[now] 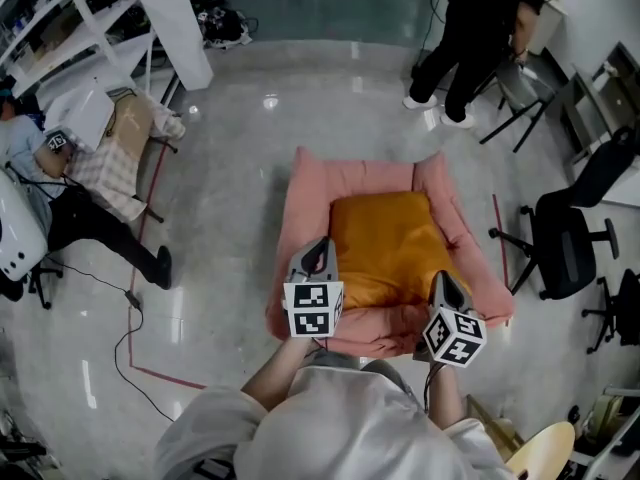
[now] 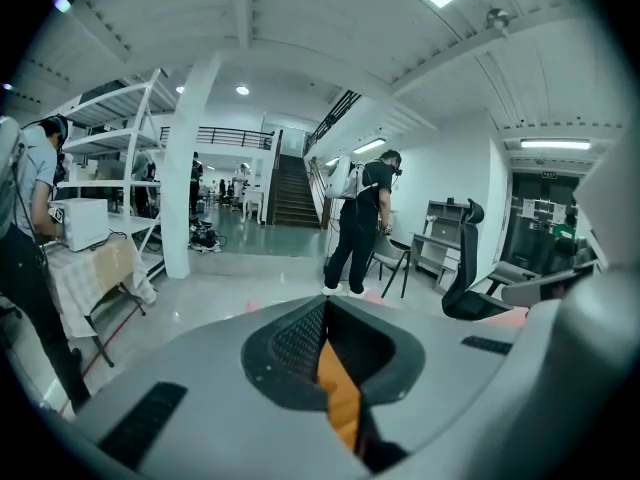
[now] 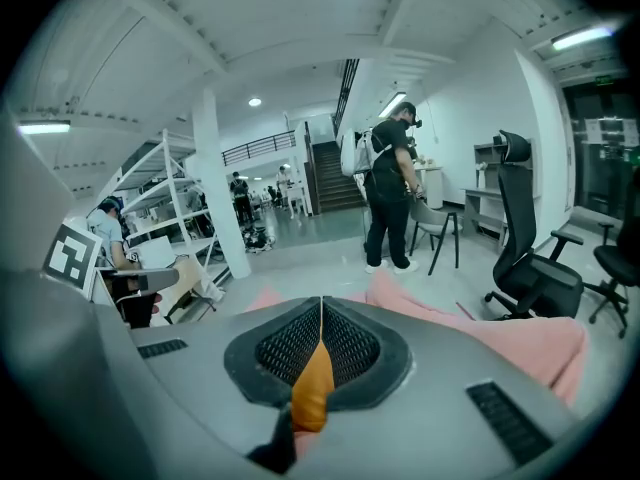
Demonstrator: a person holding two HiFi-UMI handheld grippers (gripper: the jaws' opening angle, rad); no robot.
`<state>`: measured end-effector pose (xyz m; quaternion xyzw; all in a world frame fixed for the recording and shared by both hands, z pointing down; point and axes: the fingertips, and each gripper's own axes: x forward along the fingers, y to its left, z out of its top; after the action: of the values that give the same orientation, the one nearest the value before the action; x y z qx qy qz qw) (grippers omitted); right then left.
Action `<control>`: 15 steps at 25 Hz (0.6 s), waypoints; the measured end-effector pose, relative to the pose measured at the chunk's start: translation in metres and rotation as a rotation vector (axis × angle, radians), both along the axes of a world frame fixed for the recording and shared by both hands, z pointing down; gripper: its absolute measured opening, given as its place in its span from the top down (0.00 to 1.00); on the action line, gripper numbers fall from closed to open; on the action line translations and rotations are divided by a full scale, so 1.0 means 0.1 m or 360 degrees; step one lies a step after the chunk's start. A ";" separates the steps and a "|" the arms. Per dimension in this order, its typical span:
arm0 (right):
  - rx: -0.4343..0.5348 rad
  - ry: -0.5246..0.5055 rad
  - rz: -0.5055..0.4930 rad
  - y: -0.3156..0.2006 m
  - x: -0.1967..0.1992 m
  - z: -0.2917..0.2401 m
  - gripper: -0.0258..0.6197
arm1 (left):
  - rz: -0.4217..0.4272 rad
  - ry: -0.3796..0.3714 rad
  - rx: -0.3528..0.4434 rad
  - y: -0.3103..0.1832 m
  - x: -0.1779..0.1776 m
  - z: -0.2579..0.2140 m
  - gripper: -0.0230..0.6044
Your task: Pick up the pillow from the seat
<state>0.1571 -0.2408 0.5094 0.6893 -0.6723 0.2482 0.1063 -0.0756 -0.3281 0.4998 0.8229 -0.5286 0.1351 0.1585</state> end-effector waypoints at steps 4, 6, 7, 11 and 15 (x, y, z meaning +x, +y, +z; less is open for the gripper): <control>-0.0073 -0.0003 -0.0010 -0.04 0.06 0.14 0.91 | 0.0019 -0.0004 -0.0063 -0.05 0.08 0.15 0.96; -0.0090 -0.0003 -0.0028 -0.10 0.10 0.19 0.91 | 0.0019 0.0013 -0.0095 -0.09 0.12 0.23 0.96; -0.0091 -0.0001 -0.0040 -0.15 0.12 0.20 0.91 | 0.0017 0.0032 -0.0110 -0.11 0.14 0.26 0.96; -0.0108 0.0006 -0.0091 -0.34 0.21 0.25 0.91 | -0.0013 0.0084 -0.0178 -0.17 0.22 0.37 0.96; -0.0149 0.0062 -0.0140 -0.53 0.29 0.26 0.91 | -0.0016 0.0044 -0.0223 -0.24 0.28 0.43 0.96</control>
<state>0.1862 -0.2941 0.5356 0.6582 -0.6874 0.2608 0.1622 -0.0481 -0.3518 0.5424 0.8089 -0.5197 0.1598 0.2236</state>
